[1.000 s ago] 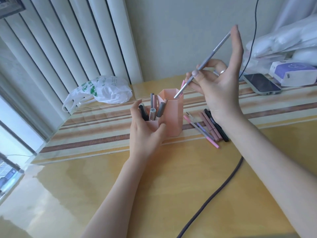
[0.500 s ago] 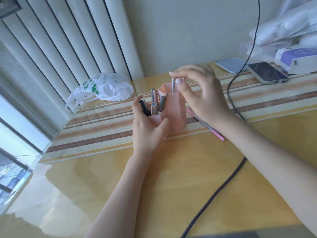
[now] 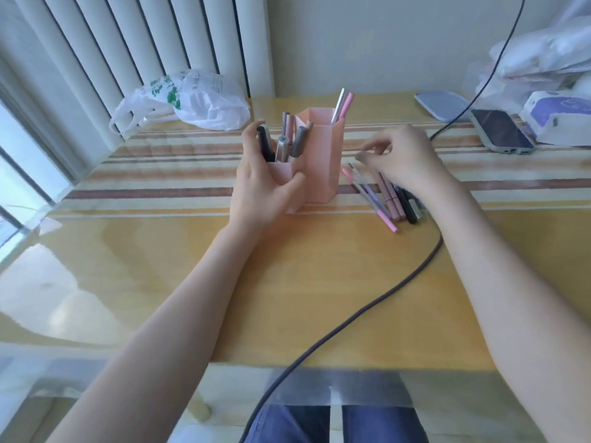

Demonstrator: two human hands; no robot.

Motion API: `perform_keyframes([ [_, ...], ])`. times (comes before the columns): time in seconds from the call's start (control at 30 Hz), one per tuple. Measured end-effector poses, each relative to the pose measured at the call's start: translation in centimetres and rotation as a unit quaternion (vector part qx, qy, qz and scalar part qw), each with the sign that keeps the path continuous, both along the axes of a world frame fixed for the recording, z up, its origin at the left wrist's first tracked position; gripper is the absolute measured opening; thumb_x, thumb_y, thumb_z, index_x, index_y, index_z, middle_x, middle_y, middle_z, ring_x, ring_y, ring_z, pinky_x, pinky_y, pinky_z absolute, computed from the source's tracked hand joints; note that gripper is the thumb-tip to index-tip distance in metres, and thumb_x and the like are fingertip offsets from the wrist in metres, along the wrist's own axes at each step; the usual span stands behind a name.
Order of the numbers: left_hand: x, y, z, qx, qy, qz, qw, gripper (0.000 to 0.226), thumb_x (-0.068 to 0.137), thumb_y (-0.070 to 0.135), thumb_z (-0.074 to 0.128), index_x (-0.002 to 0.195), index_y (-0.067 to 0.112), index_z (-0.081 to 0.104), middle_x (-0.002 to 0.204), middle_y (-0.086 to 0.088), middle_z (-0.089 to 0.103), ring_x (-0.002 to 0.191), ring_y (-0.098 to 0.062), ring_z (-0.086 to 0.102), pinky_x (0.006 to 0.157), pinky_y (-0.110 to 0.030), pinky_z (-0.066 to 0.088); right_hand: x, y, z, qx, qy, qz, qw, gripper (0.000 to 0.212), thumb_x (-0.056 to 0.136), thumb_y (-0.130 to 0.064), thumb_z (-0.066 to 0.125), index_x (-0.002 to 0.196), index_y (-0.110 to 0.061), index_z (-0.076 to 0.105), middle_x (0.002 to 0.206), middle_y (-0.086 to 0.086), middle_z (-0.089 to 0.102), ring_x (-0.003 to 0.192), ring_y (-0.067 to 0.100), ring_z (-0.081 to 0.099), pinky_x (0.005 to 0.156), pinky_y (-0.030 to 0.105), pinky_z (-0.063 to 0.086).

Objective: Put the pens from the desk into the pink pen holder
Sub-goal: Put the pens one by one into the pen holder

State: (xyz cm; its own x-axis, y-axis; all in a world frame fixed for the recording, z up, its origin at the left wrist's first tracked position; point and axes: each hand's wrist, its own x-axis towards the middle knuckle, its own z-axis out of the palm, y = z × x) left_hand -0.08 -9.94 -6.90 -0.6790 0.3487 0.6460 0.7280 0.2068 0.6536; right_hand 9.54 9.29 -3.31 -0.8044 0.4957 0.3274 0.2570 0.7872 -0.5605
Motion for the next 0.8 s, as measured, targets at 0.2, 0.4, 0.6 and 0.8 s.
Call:
perform_keyframes([
  [0.2,-0.1,-0.2,0.0,0.003,-0.001,0.005,1.000,0.069,0.070,0.020,0.064,0.130,0.008,0.031,0.075,0.008,0.045,0.065,-0.016,0.042,0.057,-0.023,0.038,-1.5,-1.2,-2.0,0.048,-0.124,-0.016,0.991,0.022,0.079,-0.030,0.072,0.074,-0.009,0.073,0.070,0.009,0.068,0.072,0.028,0.064,0.063,0.035,0.050],
  [0.4,-0.2,-0.3,0.0,0.003,-0.002,0.000,1.000,0.071,0.070,0.019,0.065,0.131,0.009,0.030,0.081,0.002,0.048,0.068,-0.018,0.044,0.058,-0.021,0.037,-2.3,-1.8,-2.5,-0.013,-0.079,-0.067,0.995,0.034,0.083,-0.020,0.067,0.055,-0.001,0.063,0.050,0.014,0.053,0.049,0.023,0.048,0.047,0.026,0.032],
  [0.6,-0.2,-0.2,0.0,0.005,-0.013,0.004,1.000,0.072,0.069,0.023,0.063,0.131,0.015,0.029,0.083,0.005,0.047,0.071,-0.016,0.043,0.058,-0.018,0.037,-1.5,-1.7,-0.6,-0.062,0.029,-0.065,0.996,0.015,0.081,-0.022,0.071,0.087,-0.010,0.065,0.086,0.003,0.062,0.081,0.019,0.058,0.054,0.023,0.036],
  [0.8,-0.2,-0.1,-0.1,0.005,-0.014,0.006,1.000,0.072,0.068,0.024,0.062,0.131,0.017,0.029,0.080,0.013,0.042,0.070,-0.012,0.044,0.056,-0.017,0.035,-1.8,-3.0,-1.7,-0.004,-0.115,-0.030,0.993,0.032,0.084,-0.026,0.069,0.111,-0.011,0.061,0.105,0.008,0.065,0.085,0.021,0.054,0.064,0.029,0.036],
])
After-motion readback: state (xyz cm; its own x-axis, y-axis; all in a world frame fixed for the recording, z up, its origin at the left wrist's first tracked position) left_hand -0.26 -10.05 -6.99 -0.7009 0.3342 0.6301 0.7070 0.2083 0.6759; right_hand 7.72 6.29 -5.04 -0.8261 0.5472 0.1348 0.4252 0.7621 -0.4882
